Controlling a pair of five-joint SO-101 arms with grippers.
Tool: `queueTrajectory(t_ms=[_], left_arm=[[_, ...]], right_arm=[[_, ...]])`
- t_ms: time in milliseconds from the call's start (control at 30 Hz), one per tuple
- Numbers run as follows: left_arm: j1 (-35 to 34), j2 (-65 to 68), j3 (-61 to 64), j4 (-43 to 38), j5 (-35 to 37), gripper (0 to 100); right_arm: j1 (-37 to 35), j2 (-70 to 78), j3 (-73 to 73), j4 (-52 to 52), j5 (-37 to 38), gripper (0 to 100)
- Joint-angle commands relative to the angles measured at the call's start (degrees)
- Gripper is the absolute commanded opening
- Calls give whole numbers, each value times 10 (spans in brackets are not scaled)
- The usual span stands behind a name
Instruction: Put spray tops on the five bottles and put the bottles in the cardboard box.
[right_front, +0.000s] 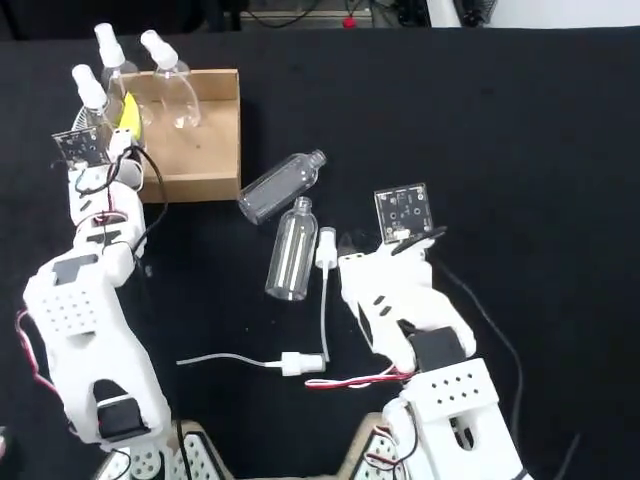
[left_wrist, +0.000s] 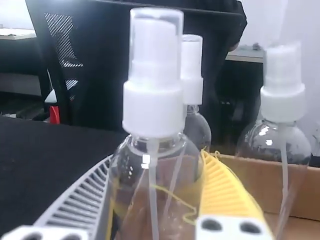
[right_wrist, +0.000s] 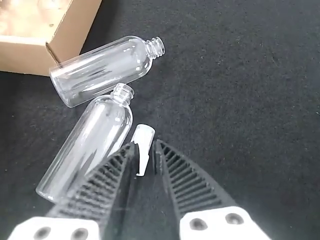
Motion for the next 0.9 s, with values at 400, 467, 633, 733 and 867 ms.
queueTrajectory(t_ms=[400, 467, 633, 733, 867], left_arm=[[-3, 23, -43, -18, -3, 98], [-3, 23, -44, -18, -3, 98], [-3, 17, -59, -18, -3, 98], [-1, 12, -55, -18, -3, 98], [4, 13, -44, -18, -3, 99]], right_arm=[[6, -9, -15, -16, 0, 56], [6, -9, -15, -16, 0, 56], [6, -9, -15, -16, 0, 56], [6, -9, -15, -16, 0, 56], [6, -9, -15, -16, 0, 56]])
